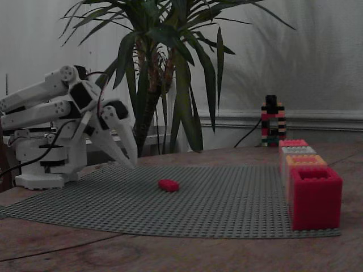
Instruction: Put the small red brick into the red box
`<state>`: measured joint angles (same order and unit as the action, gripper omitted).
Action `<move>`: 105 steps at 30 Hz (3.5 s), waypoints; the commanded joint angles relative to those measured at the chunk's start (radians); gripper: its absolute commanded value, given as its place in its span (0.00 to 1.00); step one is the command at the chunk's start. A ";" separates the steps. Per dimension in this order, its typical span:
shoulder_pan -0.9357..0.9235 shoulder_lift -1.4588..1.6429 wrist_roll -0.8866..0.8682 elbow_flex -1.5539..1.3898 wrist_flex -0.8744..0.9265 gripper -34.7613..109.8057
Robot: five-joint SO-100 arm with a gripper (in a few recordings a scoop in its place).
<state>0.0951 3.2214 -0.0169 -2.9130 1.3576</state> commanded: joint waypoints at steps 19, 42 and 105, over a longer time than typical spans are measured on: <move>0.011 -0.137 -0.005 0.100 -0.067 0.24; -0.140 -1.241 1.057 0.678 -0.236 0.41; -0.348 -1.807 0.235 1.730 -0.425 0.24</move>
<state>-0.1687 1.4281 0.2178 -1.3821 0.9756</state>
